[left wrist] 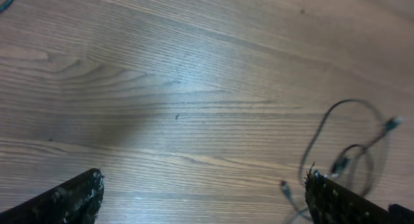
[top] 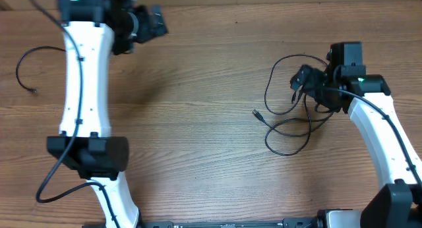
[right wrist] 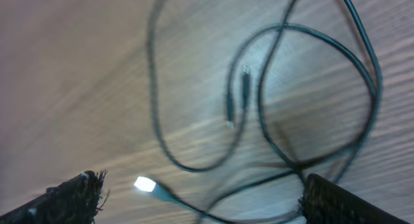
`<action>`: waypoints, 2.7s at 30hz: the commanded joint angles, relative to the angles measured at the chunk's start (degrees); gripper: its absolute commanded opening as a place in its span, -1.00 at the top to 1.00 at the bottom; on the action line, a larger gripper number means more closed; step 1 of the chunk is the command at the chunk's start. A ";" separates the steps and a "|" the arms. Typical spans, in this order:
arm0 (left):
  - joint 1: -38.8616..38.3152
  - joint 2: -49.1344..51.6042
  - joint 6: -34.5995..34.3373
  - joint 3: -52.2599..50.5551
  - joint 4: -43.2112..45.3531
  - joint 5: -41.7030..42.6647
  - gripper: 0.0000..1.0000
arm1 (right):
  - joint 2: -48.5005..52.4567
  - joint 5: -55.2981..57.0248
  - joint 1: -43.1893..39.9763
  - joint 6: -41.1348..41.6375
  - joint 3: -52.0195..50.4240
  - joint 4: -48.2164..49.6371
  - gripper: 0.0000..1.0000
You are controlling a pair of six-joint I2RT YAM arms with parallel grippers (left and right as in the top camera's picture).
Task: Untangle cables
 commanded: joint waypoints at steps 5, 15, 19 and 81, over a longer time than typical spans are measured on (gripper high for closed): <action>-5.70 0.33 1.79 -0.09 -0.20 -11.34 -0.99 | 2.73 4.22 0.04 -13.53 -10.05 9.62 -0.95; -5.70 0.33 1.79 -0.09 -2.32 -11.17 -1.00 | 2.82 6.51 -0.13 -13.60 -22.67 27.63 -0.89; -5.73 0.35 1.79 -0.09 -2.34 -11.17 -1.00 | 2.82 -0.81 -0.13 -13.62 -22.84 26.47 -0.87; -5.70 0.39 3.93 -0.09 -3.89 -11.23 -1.00 | 5.79 -9.84 -4.59 -20.72 -19.74 27.71 0.92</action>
